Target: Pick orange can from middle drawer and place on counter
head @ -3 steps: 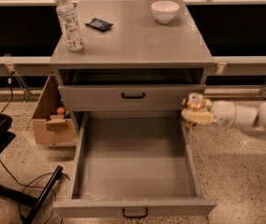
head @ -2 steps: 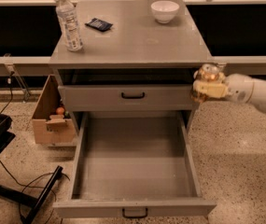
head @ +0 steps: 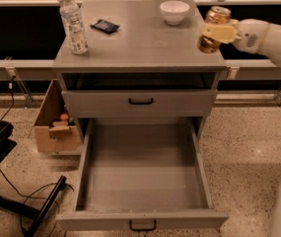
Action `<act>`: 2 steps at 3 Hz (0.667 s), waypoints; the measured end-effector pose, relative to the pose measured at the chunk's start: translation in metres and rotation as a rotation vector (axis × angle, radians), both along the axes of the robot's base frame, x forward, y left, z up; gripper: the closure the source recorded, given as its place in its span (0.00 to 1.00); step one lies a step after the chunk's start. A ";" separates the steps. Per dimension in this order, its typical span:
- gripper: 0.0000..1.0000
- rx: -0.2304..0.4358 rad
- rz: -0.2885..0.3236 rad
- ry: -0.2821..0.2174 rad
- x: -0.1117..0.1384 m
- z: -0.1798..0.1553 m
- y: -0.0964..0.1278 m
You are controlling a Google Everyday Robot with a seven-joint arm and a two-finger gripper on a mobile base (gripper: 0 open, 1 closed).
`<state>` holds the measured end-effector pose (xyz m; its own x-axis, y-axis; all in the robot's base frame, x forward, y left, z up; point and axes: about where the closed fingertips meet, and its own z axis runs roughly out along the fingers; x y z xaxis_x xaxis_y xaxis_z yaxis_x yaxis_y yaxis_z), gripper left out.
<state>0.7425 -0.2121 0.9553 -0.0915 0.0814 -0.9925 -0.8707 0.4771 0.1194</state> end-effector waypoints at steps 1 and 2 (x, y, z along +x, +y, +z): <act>1.00 0.001 -0.091 -0.007 0.051 0.017 0.029; 1.00 0.012 -0.125 -0.002 0.101 -0.005 0.071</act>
Offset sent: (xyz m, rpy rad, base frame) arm 0.1790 0.1131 -0.0426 0.0257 0.0183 -0.1709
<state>0.8439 -0.1411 0.9506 -0.0782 0.1039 -0.9915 -0.8049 0.5802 0.1243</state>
